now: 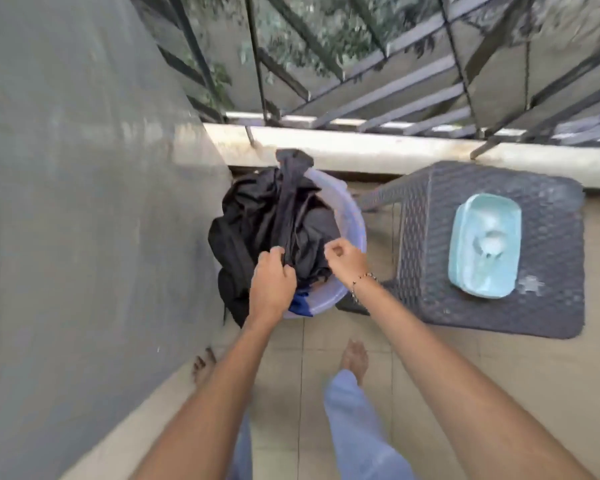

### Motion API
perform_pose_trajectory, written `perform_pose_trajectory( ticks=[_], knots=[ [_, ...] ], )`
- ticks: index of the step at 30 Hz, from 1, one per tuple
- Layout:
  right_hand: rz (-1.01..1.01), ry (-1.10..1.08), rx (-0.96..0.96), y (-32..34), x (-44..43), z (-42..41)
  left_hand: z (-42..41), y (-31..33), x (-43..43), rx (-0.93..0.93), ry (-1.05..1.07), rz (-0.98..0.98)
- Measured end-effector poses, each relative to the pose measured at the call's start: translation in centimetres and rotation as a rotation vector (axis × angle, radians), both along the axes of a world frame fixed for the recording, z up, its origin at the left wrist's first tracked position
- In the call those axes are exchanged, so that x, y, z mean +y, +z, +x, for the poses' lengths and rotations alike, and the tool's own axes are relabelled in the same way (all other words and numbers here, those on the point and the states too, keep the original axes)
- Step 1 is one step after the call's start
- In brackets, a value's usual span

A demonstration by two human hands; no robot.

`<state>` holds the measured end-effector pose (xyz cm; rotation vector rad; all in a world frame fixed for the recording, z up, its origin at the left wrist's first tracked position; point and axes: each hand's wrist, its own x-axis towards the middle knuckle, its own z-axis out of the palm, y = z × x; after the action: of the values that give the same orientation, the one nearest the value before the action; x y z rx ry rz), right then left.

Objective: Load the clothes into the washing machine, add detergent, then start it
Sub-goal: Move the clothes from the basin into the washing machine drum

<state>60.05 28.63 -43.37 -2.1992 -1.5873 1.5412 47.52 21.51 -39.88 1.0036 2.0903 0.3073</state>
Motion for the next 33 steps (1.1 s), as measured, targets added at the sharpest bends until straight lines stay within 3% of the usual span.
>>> perform_pose_trajectory(
  ticks=[3, 7, 14, 16, 18, 21, 24, 27, 30, 33],
  knots=[
    [0.003, 0.053, -0.046, -3.8, -0.2, -0.2, -0.4, -4.1, 1.5, 0.042, -0.052, 0.012],
    [0.007, 0.113, -0.044, -7.1, 0.1, -0.2, -1.2, -9.6, 4.2, -0.112, 0.128, -0.179],
    [-0.149, 0.389, 0.289, -9.7, -1.6, -1.1, -1.6, -15.3, 5.9, -0.375, 0.369, -0.231],
    [-0.266, 0.169, 0.401, -8.9, -2.0, -1.3, -1.5, -14.8, 5.9, -0.344, 0.319, -0.187],
    [-0.231, -0.202, 0.48, -7.4, -1.9, -1.0, -1.4, -12.8, 5.4, -0.371, 0.379, -0.115],
    [-0.197, -0.542, 0.566, -4.8, -1.4, 0.2, -1.5, -7.9, 3.9, -0.634, 0.594, -0.072],
    [-0.379, -0.571, 0.714, -2.2, -0.5, 0.4, -0.5, -3.3, 2.1, -0.904, 0.627, -0.201],
    [-0.398, -0.504, 0.7, -0.3, 0.0, -0.4, 0.4, -0.5, 0.0, -1.001, 0.507, -0.321],
    [-0.373, -0.308, 0.569, 1.2, -0.8, -1.1, -0.3, 0.9, -1.6, -0.905, 0.472, -0.402],
    [-0.318, -0.372, 0.491, 1.9, -1.6, -1.2, -1.9, 0.6, -3.6, -0.663, 0.596, -0.353]
  ],
)
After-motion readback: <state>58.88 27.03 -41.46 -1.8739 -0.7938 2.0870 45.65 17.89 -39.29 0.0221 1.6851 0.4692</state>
